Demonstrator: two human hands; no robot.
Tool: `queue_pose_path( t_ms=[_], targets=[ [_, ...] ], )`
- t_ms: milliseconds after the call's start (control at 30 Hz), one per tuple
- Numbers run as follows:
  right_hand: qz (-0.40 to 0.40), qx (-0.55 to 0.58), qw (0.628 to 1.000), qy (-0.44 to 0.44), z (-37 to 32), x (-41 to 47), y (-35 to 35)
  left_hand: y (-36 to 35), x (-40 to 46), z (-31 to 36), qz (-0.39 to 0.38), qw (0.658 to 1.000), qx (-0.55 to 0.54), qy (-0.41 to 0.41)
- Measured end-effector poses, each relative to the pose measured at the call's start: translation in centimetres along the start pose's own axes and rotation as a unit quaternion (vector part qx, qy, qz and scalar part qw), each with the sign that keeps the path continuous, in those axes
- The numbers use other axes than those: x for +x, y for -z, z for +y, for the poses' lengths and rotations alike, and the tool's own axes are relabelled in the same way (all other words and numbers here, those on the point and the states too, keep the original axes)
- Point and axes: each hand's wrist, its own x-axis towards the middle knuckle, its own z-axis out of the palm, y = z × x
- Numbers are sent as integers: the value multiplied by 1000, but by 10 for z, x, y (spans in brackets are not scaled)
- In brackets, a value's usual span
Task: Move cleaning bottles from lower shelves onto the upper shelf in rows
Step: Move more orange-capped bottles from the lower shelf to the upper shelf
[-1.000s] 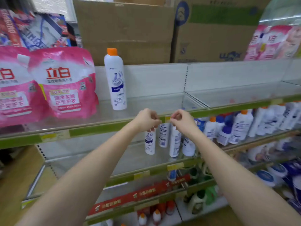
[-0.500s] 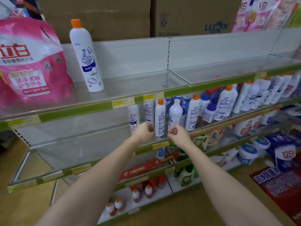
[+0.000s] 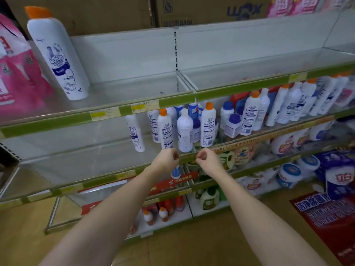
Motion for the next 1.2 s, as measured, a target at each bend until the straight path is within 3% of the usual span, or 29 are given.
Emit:
queue_pose_path(
  t_ms=[367,633,867,1000,1200],
  targets=[
    [-26,14,999,-14,32,47,47,-22,39,46,-18,999,13,26],
    [-8,44,998,-31,34,93,79,-42,105,65,-34,999,-28,-10],
    [-11,9,1000,-24,37,138,87,-55,160,71,31,991,-129,15],
    [-39,-10,999,-30,40,162,85,-53,183,83,66,985,-157,35],
    [-122,-19,992,35,53,196,97,-51,205,98,107,970,-210,64]
  ],
)
